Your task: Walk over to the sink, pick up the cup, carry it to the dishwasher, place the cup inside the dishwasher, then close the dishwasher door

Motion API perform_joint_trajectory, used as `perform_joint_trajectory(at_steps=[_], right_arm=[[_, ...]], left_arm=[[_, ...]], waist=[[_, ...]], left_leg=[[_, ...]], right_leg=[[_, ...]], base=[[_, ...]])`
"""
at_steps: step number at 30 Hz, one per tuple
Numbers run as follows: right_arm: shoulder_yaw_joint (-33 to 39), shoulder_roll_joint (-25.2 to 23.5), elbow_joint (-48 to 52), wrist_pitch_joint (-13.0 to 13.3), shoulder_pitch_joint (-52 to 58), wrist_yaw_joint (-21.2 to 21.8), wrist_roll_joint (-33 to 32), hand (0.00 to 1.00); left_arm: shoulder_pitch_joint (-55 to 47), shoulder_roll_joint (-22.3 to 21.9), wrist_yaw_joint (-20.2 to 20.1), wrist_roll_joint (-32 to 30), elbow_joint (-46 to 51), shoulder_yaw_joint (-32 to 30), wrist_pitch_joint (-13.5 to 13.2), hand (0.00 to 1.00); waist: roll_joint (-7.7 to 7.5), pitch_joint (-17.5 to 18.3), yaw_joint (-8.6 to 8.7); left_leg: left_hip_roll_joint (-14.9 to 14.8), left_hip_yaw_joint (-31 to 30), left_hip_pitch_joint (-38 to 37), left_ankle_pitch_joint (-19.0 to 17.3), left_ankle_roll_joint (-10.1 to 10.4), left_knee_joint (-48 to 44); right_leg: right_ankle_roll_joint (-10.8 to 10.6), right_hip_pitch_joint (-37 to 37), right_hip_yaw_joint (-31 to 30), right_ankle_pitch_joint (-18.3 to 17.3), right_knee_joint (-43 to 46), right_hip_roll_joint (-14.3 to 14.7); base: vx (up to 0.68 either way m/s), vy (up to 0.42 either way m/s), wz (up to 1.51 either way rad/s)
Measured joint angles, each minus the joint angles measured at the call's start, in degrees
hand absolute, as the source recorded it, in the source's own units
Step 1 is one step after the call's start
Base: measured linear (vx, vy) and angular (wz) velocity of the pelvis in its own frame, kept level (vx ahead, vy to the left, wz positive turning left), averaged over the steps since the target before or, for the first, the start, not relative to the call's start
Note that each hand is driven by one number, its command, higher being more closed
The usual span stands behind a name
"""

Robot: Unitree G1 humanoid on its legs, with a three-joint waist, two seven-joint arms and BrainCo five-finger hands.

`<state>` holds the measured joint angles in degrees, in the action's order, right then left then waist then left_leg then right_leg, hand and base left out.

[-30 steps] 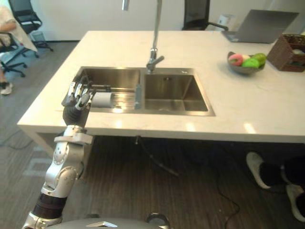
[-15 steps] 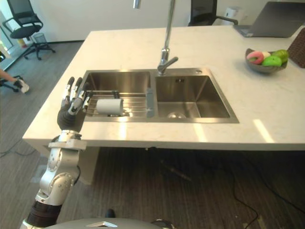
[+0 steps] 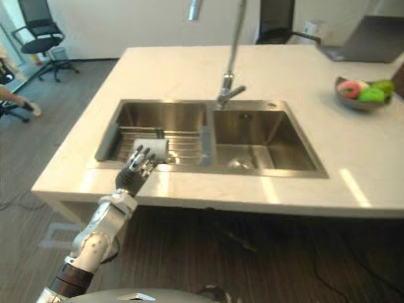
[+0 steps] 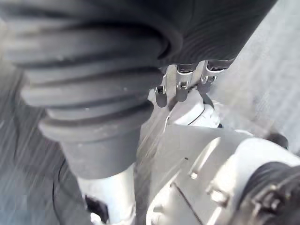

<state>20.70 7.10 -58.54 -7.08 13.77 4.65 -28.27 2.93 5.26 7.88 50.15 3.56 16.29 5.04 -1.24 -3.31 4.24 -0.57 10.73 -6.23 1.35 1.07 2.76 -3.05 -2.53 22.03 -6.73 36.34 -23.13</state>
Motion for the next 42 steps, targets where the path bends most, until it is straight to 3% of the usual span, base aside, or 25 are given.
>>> perform_joint_trajectory(at_steps=[1,2,3,5,6,7,9,11,15,18,20,23,24,26,28,30,33,35,38,42], right_arm=[[-0.74,-0.38,0.3,0.77,-0.39,-0.26,2.6,0.0],[-2.49,-1.1,1.32,1.47,-0.94,-0.95,5.58,0.0],[-3.07,-1.65,1.68,2.01,-1.39,-1.68,6.09,0.0],[-5.1,-2.24,2.15,2.11,-2.16,-2.73,4.88,0.0],[-6.74,-2.53,3.25,1.93,-2.32,-3.5,4.27,0.0],[-7.17,-1.98,3.47,1.84,-2.16,-4.09,3.95,0.0],[-6.87,-0.8,3.29,1.45,-1.6,-4.48,3.91,0.0],[-7.13,0.22,2.6,0.36,-1.42,-4.36,3.36,0.0],[-6.75,0.24,-0.63,-1.73,-1.76,-4.39,-2.43,0.0],[-5.72,0.28,-3.24,-2.82,-1.72,-3.93,-3.04,0.0],[-4.34,0.46,-3.9,-3.45,-0.92,-3.97,-2.92,0.0],[-1.62,0.62,-5.62,-4.14,-0.6,-3.75,-3.03,0.0],[-0.18,0.62,-5.81,-4.71,-0.59,-3.17,-3.41,0.0],[1.01,0.55,-5.82,-5.29,-0.65,-1.88,-4.11,0.0],[4.43,0.33,-6.11,-5.54,-0.71,-1.3,-5.14,0.0],[7.31,0.39,-6.05,-4.42,-1.2,0.27,-7.4,0.0],[9.21,0.57,-5.97,-3.12,-2.65,2.35,-7.91,0.0],[9.25,0.55,-5.89,-3.02,-3.34,2.43,-7.8,0.0],[9.14,-0.64,-5.53,-3.17,-4.18,2.41,-7.34,0.0],[8.78,-0.57,-5.43,-3.09,-3.6,2.34,-7.26,0.0]], left_arm=[[0.1,0.37,0.34,-0.63,0.0,-0.21,-0.26,0.0],[0.2,0.45,0.89,-2.05,-0.02,-1.19,-1.73,0.0],[0.48,0.54,1.32,-2.84,0.11,-2.28,-2.97,0.0],[1.23,0.98,1.93,-5.66,0.91,-4.21,-5.85,0.0],[1.34,1.23,2.3,-8.42,3.38,-6.0,-7.48,0.0],[1.33,0.47,3.07,-11.04,6.02,-6.99,-8.17,0.0],[1.35,-0.08,4.17,-14.95,11.9,-7.22,-9.92,0.0],[2.1,-0.09,4.61,-17.49,16.08,-7.83,-12.15,0.0],[3.0,-1.11,6.6,-22.83,18.87,-7.36,-14.54,0.0],[1.96,-1.15,8.74,-24.52,18.85,-7.27,-15.52,0.0],[1.72,-1.17,9.39,-24.56,18.77,-7.18,-15.91,0.0],[1.64,-1.07,9.26,-26.64,18.25,-7.2,-17.08,0.0],[1.64,-0.68,8.93,-28.36,17.58,-7.05,-17.25,0.0],[2.18,-0.42,8.52,-31.51,15.38,-6.2,-17.35,0.0],[3.48,2.24,8.24,-36.7,8.85,-3.15,-15.64,0.0],[4.08,3.54,6.8,-37.51,5.03,-2.25,-14.71,0.0],[4.17,4.76,4.23,-39.15,4.33,-2.4,-14.92,0.0],[4.24,5.53,3.78,-41.24,4.38,-2.42,-15.39,0.0],[2.58,7.08,4.02,-45.42,4.24,-2.5,-15.54,0.0],[2.52,8.21,5.83,-54.87,1.43,-2.2,-16.49,0.0]], waist=[[0.32,-0.33,-0.02],[-0.12,-0.79,-0.2],[-0.7,-0.87,-0.44],[-1.98,-0.86,-1.09],[-3.03,-1.26,-0.9],[-1.62,-1.27,-0.78],[1.61,-1.78,-1.87],[3.66,-1.6,-2.48],[3.59,-1.89,-2.44],[3.07,-2.84,-2.6],[3.37,-3.43,-2.84],[3.47,-3.2,-2.97],[4.15,-2.67,-2.79],[4.09,-2.77,-2.17],[4.3,-2.76,-0.79],[4.76,-2.79,0.33],[5.33,-3.07,0.65],[6.42,-3.6,0.66],[5.43,-4.38,-0.39],[5.29,-4.24,0.94]], left_leg=[[-0.41,-0.13,-0.4,-0.56,-0.13,-0.47],[-1.42,-0.92,-0.46,-1.69,0.04,-1.77],[-2.17,-1.38,-0.55,-2.24,0.54,-2.25],[-2.66,-1.36,-0.65,-3.0,1.46,-2.84],[-1.7,-1.73,-0.24,-4.01,2.02,-4.06],[-2.55,-2.66,0.14,-5.2,2.66,-5.55],[-4.88,-2.72,1.63,-7.33,3.44,-8.44],[-6.41,-2.68,2.09,-8.94,4.04,-10.52],[-7.59,-2.34,2.86,-10.2,3.74,-17.38],[-9.11,-2.29,7.75,-11.04,4.46,-29.77],[-9.98,-3.34,8.96,-10.96,4.53,-33.17],[-8.77,-4.81,7.46,-9.84,3.95,-28.91],[-7.38,-4.61,5.41,-8.19,4.22,-23.09],[-6.31,-4.24,3.8,-6.14,5.0,-17.75],[-5.87,-3.8,-0.24,-4.03,4.78,-10.04],[-6.08,-2.87,-2.29,-3.19,4.61,-6.06],[-6.2,-2.7,-2.15,-3.31,4.25,-3.95],[-7.15,-2.31,-1.87,-5.77,4.23,-3.44],[-7.15,0.34,-1.96,-7.38,4.52,-4.46],[-7.25,1.9,-1.76,-7.62,4.62,-4.39]], right_leg=[[-0.45,-0.97,-0.68,-1.53,2.24,-0.15],[-0.93,-2.18,-0.82,-5.84,2.62,1.3],[-1.07,-2.64,-0.55,-7.58,-0.01,3.13],[-0.86,-3.09,0.67,-6.43,-9.33,6.58],[-1.02,-3.47,-0.58,-0.59,-14.31,7.84],[-2.01,-1.94,0.19,-0.67,-15.85,9.03],[-1.63,-0.14,0.89,0.43,-19.84,11.78],[-1.3,1.14,1.23,0.57,-21.22,13.54],[-0.96,4.24,2.27,-0.93,-21.59,14.47],[-0.73,5.64,2.29,-1.71,-21.96,14.49],[-0.53,7.03,1.94,-1.49,-23.2,15.16],[-0.14,7.32,0.37,0.45,-27.09,15.42],[-0.79,6.49,-0.91,2.66,-29.03,15.46],[-0.6,5.42,-1.4,3.86,-29.94,15.23],[-0.08,5.98,-1.23,5.04,-31.58,15.47],[-0.05,6.9,-1.06,6.47,-33.86,16.37],[-0.17,7.62,-1.27,10.67,-39.34,17.61],[-0.28,7.6,-1.54,12.17,-41.44,18.89],[-0.29,7.32,-3.12,12.72,-41.48,18.93],[-0.11,5.88,-4.17,13.07,-41.48,18.98]], base=[[0.19,0.04,0.29],[0.19,-0.023,0.27],[0.2,-0.032,0.3],[0.14,-0.05,0.16],[0.12,-0.099,0.2],[0.13,-0.094,0.18],[0.14,-0.061,-0.01],[0.18,-0.077,-0.06],[0.12,-0.088,0.08],[0.01,-0.045,0.02],[0.0,-0.028,-0.11],[0.01,-0.002,-0.29],[0.02,-0.005,-0.46],[0.01,-0.011,-0.23],[0.0,0.029,-0.06],[-0.05,0.031,-0.09],[-0.11,0.027,-0.07],[-0.14,0.041,-0.04],[-0.16,0.031,-0.31],[-0.06,0.009,-0.31]])
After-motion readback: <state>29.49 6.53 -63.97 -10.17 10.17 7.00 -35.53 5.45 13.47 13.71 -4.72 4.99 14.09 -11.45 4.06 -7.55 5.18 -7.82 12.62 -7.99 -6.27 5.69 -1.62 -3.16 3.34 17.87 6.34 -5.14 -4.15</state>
